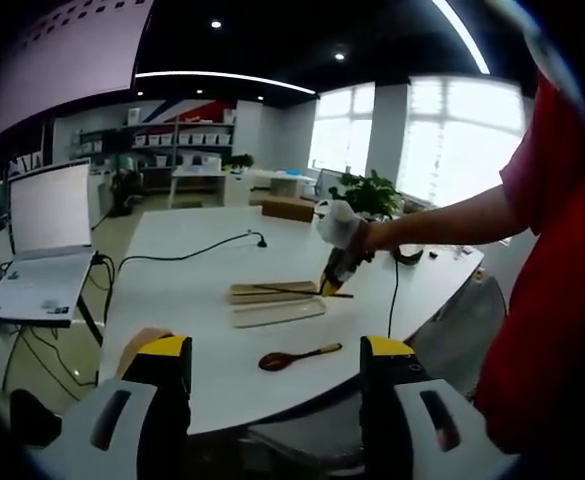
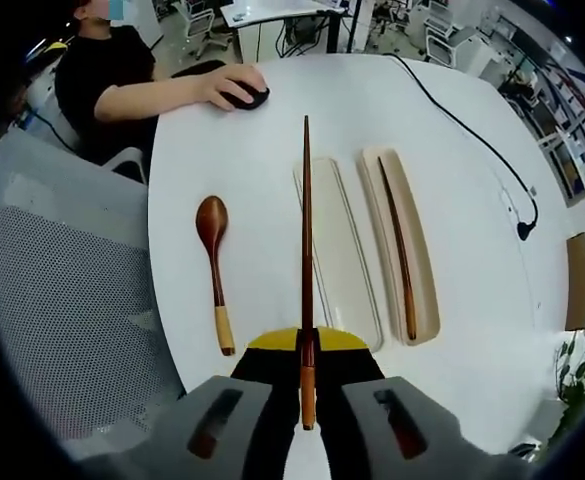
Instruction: Arrange the utensils inside the cutlery case until each visible utensil rests in its matching compartment.
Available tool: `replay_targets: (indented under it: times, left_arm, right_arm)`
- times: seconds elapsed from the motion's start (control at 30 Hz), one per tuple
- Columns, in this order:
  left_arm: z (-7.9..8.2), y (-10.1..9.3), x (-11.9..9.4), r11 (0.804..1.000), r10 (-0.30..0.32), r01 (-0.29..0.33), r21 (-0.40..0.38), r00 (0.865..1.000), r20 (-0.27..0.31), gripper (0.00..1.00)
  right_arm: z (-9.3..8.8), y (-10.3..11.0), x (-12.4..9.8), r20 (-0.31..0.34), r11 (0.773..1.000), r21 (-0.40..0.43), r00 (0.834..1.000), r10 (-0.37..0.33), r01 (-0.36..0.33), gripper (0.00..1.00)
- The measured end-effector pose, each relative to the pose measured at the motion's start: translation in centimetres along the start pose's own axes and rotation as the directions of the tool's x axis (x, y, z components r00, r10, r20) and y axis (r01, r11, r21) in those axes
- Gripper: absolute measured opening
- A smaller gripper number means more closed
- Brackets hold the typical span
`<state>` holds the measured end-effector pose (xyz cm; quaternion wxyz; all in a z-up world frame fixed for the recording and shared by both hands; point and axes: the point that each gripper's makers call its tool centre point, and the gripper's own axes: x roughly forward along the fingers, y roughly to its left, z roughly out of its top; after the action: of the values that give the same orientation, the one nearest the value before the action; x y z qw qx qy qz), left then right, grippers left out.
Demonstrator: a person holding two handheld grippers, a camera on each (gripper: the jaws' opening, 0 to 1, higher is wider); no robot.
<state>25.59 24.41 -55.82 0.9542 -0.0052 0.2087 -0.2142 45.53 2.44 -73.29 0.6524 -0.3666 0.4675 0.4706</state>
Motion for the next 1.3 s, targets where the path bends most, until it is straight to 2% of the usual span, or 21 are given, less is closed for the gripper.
replay_targets:
  times: [0.57,0.83,1.3]
  left_arm:
    - [0.1,-0.1,-0.2,1.000,-0.001,0.001,0.007,1.000,-0.001,0.70]
    - [0.1,-0.2,-0.2,1.000,-0.007,0.007,0.013,1.000,-0.002,0.70]
    - [0.0,-0.1,-0.4,1.000,-0.006,0.006,0.011,1.000,-0.005,0.70]
  right_arm:
    - [0.4,-0.1,-0.5,0.001,1.000,-0.011,1.000,-0.002,0.002,0.00]
    - [0.5,1.0,0.0,-0.010,0.999,-0.032,1.000,0.014,-0.014,0.00]
    - [0.9,0.2,-0.8,-0.021,0.998,-0.066,1.000,0.000,-0.002,0.00]
